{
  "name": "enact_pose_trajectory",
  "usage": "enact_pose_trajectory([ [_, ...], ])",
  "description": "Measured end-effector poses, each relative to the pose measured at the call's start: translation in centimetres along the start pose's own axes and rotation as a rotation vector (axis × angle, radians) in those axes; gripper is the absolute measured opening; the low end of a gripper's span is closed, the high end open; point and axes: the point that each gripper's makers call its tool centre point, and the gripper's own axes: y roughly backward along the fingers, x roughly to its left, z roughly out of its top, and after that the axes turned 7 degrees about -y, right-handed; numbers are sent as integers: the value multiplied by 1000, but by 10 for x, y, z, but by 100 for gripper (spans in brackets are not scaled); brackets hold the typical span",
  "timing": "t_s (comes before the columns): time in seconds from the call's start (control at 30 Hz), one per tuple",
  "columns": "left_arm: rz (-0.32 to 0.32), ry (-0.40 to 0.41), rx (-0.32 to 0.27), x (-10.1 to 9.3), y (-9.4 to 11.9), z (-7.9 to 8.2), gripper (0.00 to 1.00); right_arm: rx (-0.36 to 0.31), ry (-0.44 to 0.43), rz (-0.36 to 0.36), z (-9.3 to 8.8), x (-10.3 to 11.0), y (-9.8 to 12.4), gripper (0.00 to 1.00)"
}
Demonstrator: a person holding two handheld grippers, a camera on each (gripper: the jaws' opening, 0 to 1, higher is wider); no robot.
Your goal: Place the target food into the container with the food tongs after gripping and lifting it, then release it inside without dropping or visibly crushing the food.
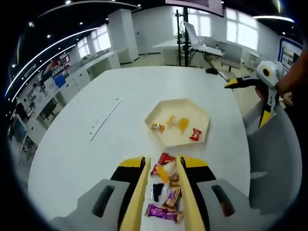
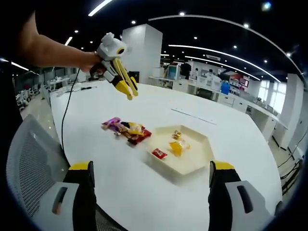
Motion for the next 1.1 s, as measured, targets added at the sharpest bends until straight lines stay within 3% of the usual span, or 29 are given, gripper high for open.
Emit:
enact_pose_trajectory([
  [0.4,-9,-1,4,-2,19,-27,26,10,0,5,-2,2,-1,98],
  [0.6,-26,-2,-23,-3,26,-32,26,12,0,2,-2,2,-1,98],
  [1.1,-63,-38,14,-7,20,-55,26,23,0,-1,-3,2,-2,98],
])
